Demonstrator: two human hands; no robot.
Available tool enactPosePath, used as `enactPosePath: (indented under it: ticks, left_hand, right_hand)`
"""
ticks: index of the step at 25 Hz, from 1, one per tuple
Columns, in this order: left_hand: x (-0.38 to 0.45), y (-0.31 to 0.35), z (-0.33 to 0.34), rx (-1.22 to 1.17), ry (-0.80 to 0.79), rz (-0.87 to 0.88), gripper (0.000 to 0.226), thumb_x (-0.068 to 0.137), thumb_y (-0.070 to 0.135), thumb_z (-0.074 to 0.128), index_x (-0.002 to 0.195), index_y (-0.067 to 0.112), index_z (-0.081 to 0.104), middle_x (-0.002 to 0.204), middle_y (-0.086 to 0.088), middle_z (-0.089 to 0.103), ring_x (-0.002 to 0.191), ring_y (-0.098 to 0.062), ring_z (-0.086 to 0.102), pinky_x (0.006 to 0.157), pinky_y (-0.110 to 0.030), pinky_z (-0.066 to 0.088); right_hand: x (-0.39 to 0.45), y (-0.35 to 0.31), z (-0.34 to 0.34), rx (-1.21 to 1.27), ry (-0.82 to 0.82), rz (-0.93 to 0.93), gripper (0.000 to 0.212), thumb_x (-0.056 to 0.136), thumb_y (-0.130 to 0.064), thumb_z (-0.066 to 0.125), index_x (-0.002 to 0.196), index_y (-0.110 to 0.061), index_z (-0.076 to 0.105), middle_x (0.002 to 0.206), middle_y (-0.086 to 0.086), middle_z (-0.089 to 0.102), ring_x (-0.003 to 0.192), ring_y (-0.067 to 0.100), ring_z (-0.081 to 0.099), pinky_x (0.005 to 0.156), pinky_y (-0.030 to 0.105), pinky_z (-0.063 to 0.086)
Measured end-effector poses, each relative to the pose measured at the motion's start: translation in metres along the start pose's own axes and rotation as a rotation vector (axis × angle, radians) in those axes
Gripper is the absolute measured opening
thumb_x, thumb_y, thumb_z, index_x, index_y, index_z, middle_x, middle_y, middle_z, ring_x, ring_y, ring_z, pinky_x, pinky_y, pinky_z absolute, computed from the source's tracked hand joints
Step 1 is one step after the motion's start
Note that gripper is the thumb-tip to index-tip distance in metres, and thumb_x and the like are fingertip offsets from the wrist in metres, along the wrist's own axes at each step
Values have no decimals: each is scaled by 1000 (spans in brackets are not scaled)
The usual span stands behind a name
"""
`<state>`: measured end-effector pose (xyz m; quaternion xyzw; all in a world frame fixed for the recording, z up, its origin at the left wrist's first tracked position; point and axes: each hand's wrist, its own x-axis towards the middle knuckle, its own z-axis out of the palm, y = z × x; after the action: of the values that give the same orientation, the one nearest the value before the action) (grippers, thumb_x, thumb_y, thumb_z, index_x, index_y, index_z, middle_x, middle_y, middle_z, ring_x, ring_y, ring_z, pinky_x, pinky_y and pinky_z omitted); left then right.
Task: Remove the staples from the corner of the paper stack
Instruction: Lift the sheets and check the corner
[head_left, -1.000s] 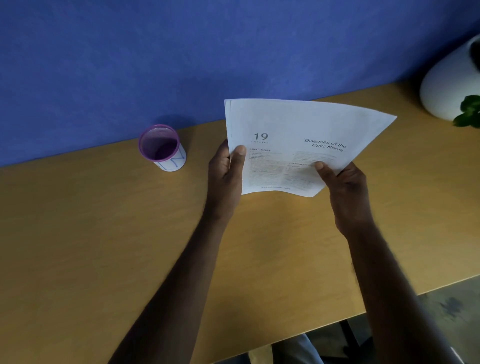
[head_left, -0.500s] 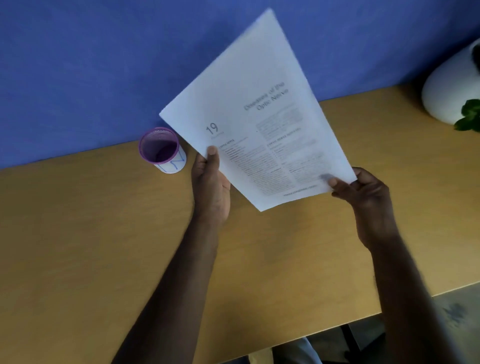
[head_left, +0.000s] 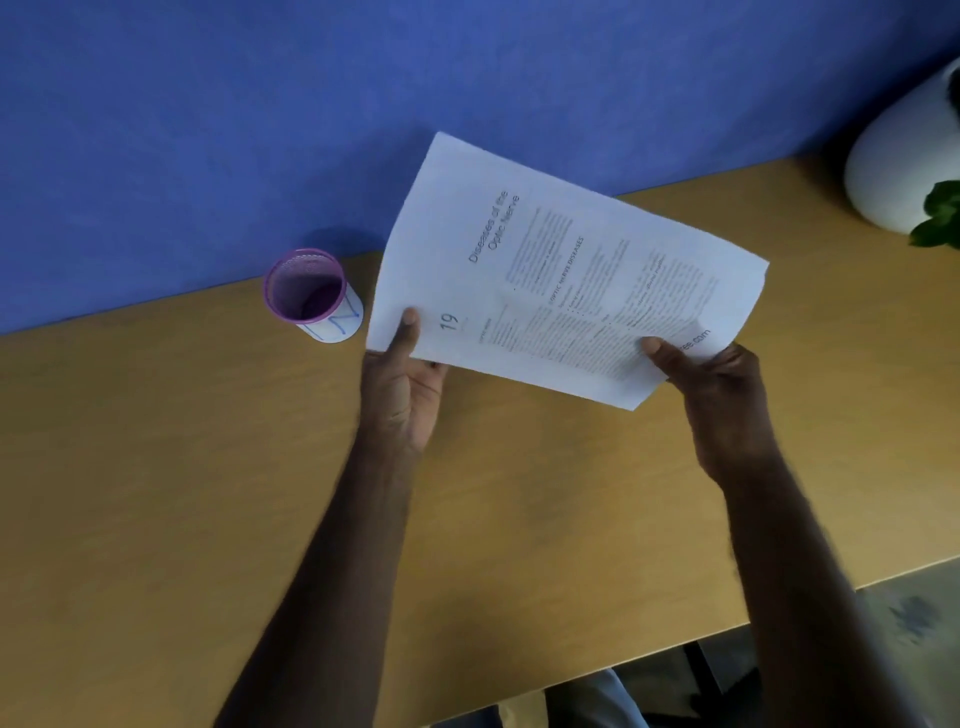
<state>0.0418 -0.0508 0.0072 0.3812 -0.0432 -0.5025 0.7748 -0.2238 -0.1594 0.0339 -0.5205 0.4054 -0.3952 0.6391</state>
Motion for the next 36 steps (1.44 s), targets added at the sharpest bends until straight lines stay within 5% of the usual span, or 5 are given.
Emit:
enactPosePath:
  ticks: [4,8,12,22,36]
  left_hand:
    - [9,37,-28,487,-84,-86,26,89,10,70,113,17,78,120,-3,78,115,-21,72,101,-38,55]
    - [10,42,-24,748,-159,-97,33,78,23,82,111,25,80,118,2,79,112,-16,74,89,-20,57]
    - [2,39,-16,736,-130,37,30,86,16,77,114,27,78,118,6,79,112,-13,74,89,-20,56]
    - [-4,45,-13,760,-120,80,36,91,6,68,104,38,81,108,15,80,107,-6,74,89,-17,55]
    - [8,20,-28,636,-117,97,33,96,1,64,111,26,79,115,7,80,112,-13,73,94,-24,55]
  right_hand:
    - [9,-9,-30,-81,-109,32,36,97,-2,69,131,-13,72,136,5,72,130,24,67,103,32,57]
    - [12,-4,-26,-222,-83,81,38,95,0,72,118,-28,78,124,-6,78,120,13,72,103,32,58]
    - [7,-4,-17,-174,-52,26,39,94,2,72,127,-19,73,126,-5,77,122,15,71,98,26,59]
    - [7,-7,-13,-287,-11,19,37,92,-4,77,109,-38,77,114,-20,79,112,6,74,90,18,60]
    - [13,26,-9,-229,-13,14,35,96,-9,74,114,-39,76,123,-11,77,121,12,71,102,36,59]
